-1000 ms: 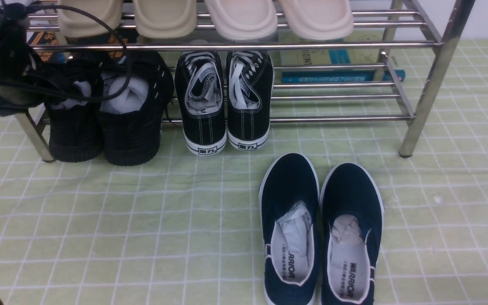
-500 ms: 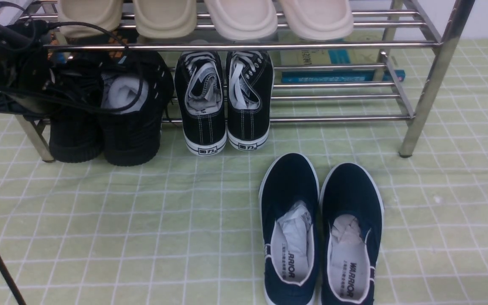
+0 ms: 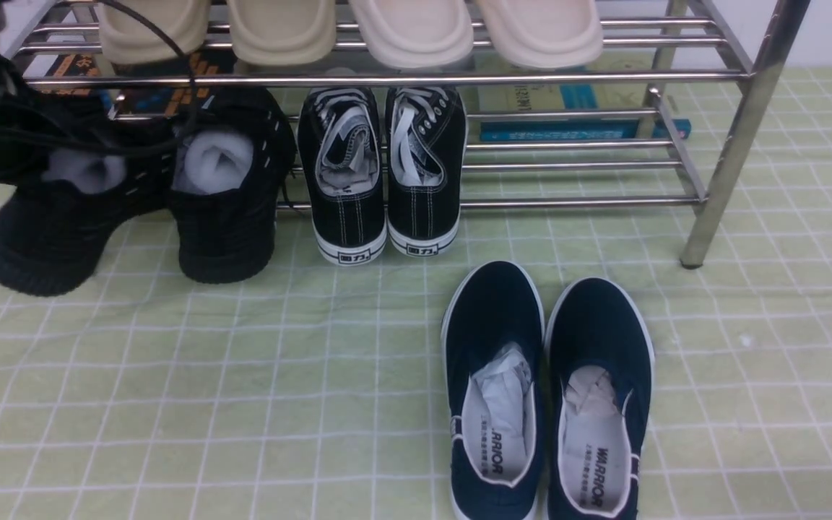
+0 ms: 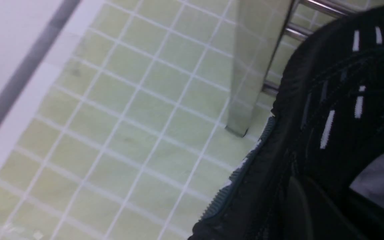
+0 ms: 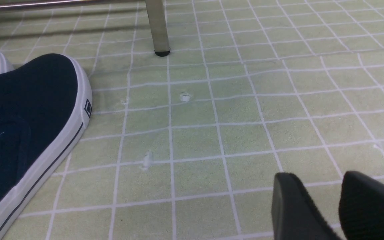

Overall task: Take the shoes off the shelf with your hand from the green coffee tablecloth.
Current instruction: 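Set the held shoe down on the floor in front of the rack with the left gripper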

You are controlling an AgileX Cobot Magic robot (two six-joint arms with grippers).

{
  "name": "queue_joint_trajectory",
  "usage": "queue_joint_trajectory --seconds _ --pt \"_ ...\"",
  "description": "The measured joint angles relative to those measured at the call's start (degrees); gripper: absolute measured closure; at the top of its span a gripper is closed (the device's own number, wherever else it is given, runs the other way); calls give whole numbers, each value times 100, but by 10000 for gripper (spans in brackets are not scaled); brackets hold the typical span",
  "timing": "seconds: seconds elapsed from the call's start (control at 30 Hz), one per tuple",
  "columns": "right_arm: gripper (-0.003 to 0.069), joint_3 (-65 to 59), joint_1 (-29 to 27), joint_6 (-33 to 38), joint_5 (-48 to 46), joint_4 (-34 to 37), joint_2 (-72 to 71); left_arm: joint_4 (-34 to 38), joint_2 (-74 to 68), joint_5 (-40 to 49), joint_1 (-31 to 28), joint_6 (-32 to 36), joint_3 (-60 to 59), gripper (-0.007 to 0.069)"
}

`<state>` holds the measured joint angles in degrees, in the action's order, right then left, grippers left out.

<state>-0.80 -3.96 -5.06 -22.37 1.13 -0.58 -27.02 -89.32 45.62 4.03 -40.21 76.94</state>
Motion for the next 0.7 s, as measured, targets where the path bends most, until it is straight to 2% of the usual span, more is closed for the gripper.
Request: queue_joint_trajectory --seconds 0.37,0.6,0.7 --pt "421 0 0 0 0 0 0 485 1546 2446 6 1327 0 613" --pt "421 0 0 0 0 0 0 1103 2456 2516 6 1425 -441 613" --pt "421 0 0 0 0 0 0 1843 3037 2516 6 1218 -1241 612"
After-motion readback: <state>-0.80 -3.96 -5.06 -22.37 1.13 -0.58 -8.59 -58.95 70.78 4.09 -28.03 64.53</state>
